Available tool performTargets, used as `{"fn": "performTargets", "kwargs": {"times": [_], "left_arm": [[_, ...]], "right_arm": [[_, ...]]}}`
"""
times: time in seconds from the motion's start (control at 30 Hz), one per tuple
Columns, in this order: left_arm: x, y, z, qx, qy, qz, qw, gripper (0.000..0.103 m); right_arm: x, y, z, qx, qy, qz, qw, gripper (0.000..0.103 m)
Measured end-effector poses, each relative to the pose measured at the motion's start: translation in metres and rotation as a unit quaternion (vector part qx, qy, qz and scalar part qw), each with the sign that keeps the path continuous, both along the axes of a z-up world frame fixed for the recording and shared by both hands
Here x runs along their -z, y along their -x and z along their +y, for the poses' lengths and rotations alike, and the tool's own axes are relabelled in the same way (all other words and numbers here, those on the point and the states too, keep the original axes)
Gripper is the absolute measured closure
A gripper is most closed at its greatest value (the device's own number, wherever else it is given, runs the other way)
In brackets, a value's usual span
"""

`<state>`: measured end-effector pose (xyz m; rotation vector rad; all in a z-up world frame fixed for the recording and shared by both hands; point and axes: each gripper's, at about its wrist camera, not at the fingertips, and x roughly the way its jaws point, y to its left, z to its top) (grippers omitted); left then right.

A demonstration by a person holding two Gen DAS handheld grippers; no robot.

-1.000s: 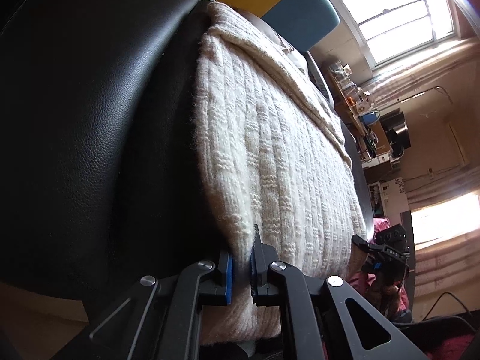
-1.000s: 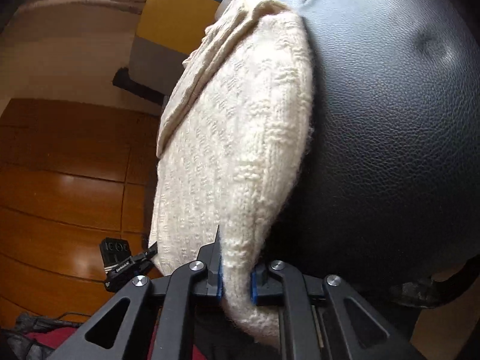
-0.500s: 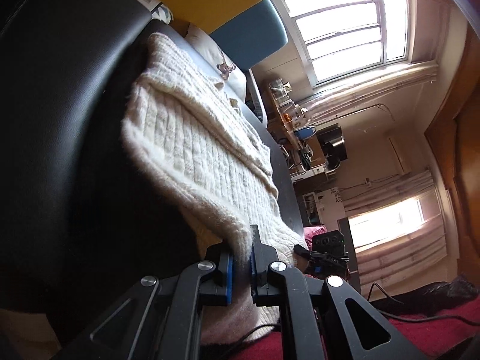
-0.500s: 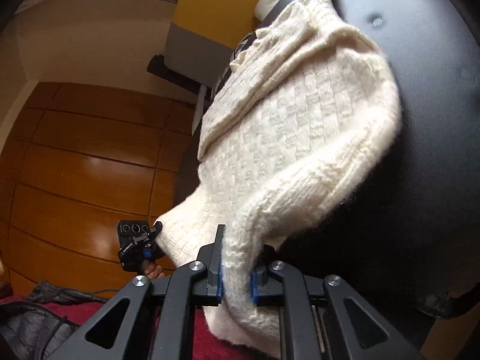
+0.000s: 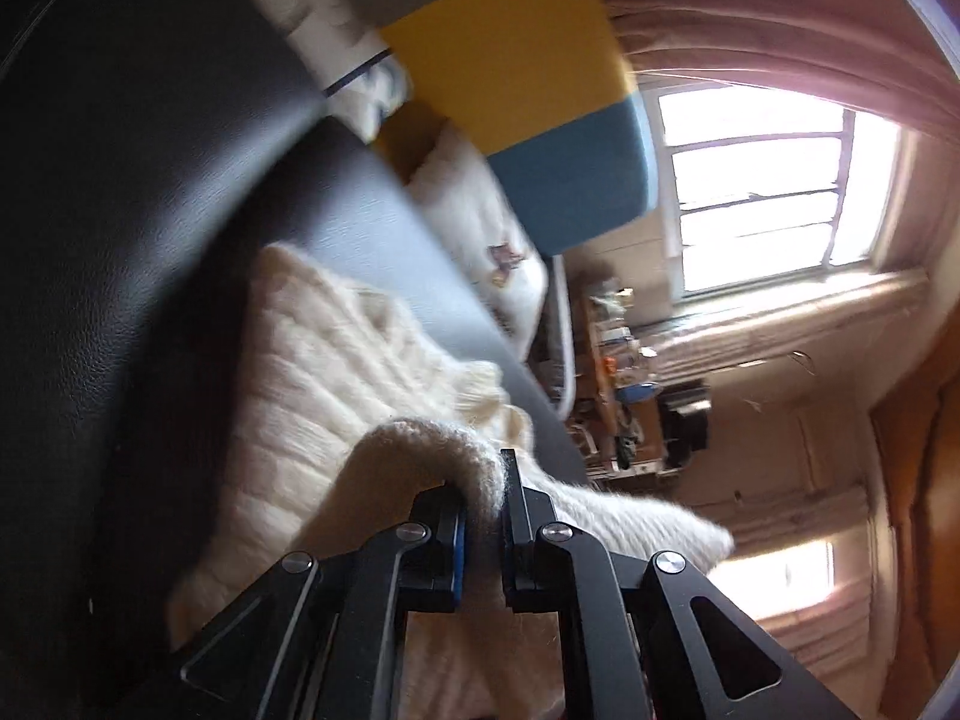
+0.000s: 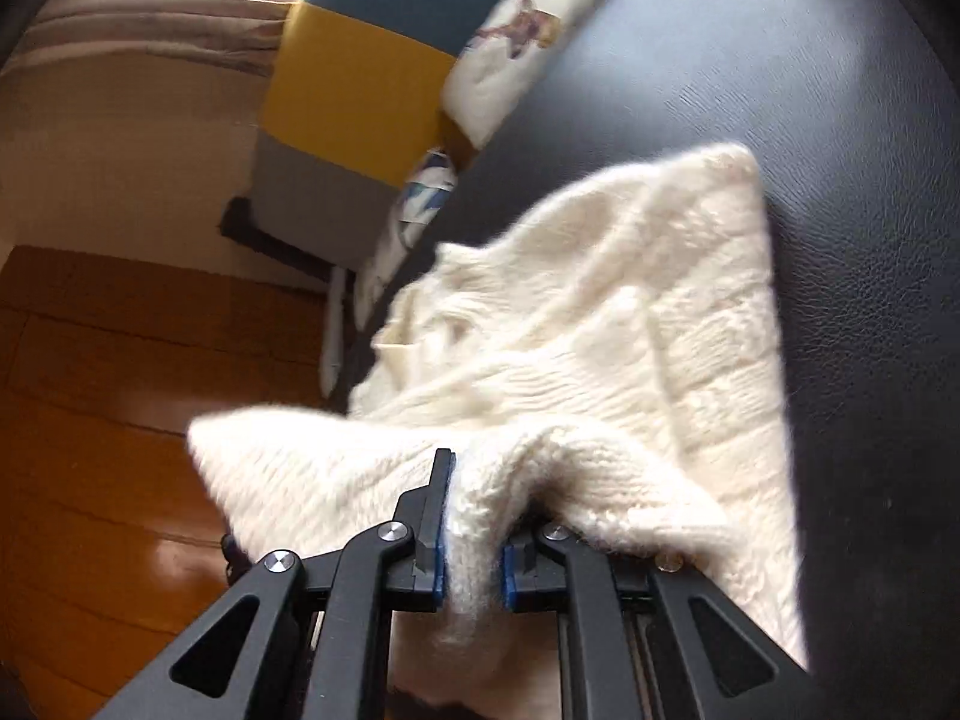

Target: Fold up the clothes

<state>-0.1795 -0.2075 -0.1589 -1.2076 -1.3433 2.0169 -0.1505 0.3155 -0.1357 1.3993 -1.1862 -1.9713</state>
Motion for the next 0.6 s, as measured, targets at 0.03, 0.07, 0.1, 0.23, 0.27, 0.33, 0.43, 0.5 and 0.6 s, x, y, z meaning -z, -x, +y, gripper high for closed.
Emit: {"fn": "performTargets", "kwargs": {"times": [0.03, 0.07, 0.1, 0.23, 0.27, 0.33, 0.43, 0.5, 0.6], "left_arm": [[0.015, 0.005, 0.001, 0.002, 0.003, -0.018, 0.9998, 0.095], [0.022, 0.004, 0.001, 0.005, 0.006, -0.021, 0.9998, 0.095], [0.019, -0.002, 0.002, 0.012, 0.016, -0.012, 0.9997, 0.095], [0.016, -0.038, 0.007, 0.045, 0.049, -0.008, 0.9978, 0.095], [0.016, -0.047, 0.007, 0.050, 0.052, -0.010, 0.9973, 0.095], [0.015, -0.067, 0.004, 0.056, 0.056, -0.017, 0.9967, 0.095], [0.012, -0.090, -0.003, 0.054, 0.048, -0.031, 0.9969, 0.095], [0.007, -0.096, -0.010, 0.044, 0.016, -0.036, 0.9982, 0.095], [0.001, -0.095, -0.021, 0.018, -0.076, -0.030, 0.9964, 0.095]], "right_arm": [[0.005, -0.001, 0.001, -0.002, 0.010, 0.007, 1.000, 0.095], [0.010, -0.001, 0.003, -0.004, 0.020, 0.015, 1.000, 0.095], [0.009, -0.006, 0.005, -0.011, 0.014, 0.022, 1.000, 0.095], [0.014, -0.031, 0.003, -0.032, 0.021, 0.027, 0.999, 0.095], [0.014, -0.039, 0.002, -0.038, 0.023, 0.023, 0.999, 0.095], [0.015, -0.054, 0.001, -0.047, 0.030, 0.013, 0.998, 0.095], [0.013, -0.067, -0.003, -0.068, 0.047, -0.008, 0.997, 0.089], [0.011, -0.071, -0.004, -0.081, 0.086, -0.035, 0.992, 0.080], [0.008, -0.064, -0.004, -0.063, 0.162, -0.034, 0.984, 0.076]]}}
